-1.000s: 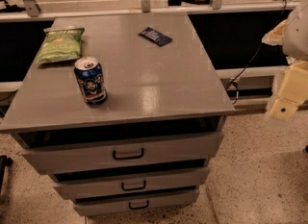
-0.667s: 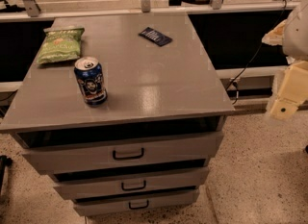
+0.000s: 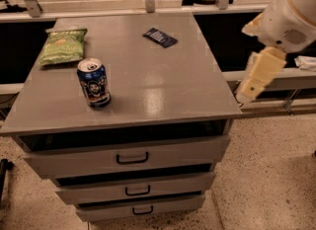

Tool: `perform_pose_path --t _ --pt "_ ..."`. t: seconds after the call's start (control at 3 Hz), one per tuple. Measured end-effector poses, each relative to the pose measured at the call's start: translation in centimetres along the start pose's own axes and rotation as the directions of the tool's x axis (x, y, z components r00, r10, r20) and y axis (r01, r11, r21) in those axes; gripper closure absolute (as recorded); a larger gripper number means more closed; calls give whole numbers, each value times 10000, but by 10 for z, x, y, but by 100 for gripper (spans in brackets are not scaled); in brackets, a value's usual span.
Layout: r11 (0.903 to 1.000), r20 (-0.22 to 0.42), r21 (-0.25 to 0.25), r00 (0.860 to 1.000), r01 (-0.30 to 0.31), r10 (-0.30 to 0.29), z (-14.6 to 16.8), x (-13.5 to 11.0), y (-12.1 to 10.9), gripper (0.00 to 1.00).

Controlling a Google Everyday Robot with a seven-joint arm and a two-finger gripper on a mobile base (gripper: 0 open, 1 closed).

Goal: Move rxbar blueberry near pepsi can

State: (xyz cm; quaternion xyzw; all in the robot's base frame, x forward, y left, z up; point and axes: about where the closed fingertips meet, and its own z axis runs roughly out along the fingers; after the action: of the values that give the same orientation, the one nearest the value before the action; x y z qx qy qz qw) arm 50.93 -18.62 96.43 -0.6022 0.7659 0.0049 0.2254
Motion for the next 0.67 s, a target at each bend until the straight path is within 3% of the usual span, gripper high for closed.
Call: perform_pose_path --t 0.33,0.67 --pt "9999 1032 98 9946 46 -55 29 -33 -46 0" --pt "9994 2273 344 9738 -90 9 41 -73 -96 0"
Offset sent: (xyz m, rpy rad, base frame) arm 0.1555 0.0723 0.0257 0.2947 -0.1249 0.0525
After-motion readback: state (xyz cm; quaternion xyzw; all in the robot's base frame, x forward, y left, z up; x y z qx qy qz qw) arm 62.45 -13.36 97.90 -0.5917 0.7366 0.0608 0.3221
